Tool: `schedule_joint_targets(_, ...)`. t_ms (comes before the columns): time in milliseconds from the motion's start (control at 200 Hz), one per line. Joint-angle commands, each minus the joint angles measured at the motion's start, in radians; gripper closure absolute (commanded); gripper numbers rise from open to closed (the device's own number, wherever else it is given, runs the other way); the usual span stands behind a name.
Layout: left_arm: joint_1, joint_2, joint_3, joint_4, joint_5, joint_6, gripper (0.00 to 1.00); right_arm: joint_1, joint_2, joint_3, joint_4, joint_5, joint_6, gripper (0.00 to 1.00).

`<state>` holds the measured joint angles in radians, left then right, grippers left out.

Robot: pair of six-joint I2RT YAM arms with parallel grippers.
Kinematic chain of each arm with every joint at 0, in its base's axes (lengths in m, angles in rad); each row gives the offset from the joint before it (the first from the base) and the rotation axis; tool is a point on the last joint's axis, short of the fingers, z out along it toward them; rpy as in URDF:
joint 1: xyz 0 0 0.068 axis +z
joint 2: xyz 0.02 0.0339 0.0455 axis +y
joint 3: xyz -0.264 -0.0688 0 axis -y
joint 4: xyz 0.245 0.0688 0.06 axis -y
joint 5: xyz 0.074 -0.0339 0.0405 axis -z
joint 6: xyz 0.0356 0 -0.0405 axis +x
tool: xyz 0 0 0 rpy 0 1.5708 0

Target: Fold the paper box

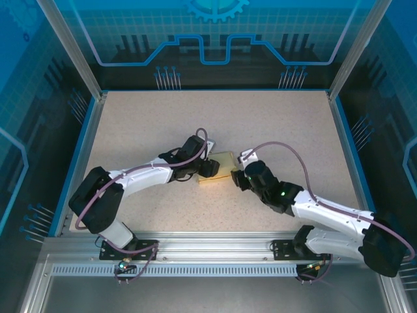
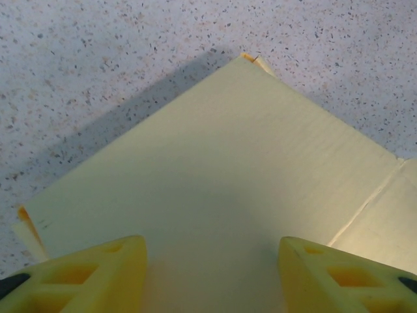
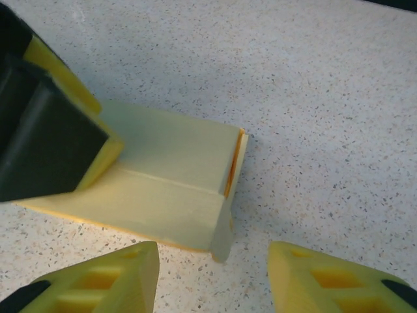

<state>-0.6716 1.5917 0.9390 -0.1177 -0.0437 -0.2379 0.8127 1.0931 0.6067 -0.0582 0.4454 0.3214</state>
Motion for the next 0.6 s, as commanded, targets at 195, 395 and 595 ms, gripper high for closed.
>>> schedule_joint_targets(195,-0.021,0.017,-0.047,0.078,0.014,-0.064,0.44,-0.151,0.239,0.185,-0.100,-0.227,0.034,0.46)
schedule_joint_targets(395,-0.026,0.019,-0.053,0.084,0.014,-0.071,0.44,-0.182,0.353,0.206,-0.098,-0.259,0.065,0.46)
schedule_joint_targets(595,-0.028,0.033,-0.077,0.102,0.011,-0.078,0.44,-0.200,0.412,0.194,-0.087,-0.272,0.073,0.47)
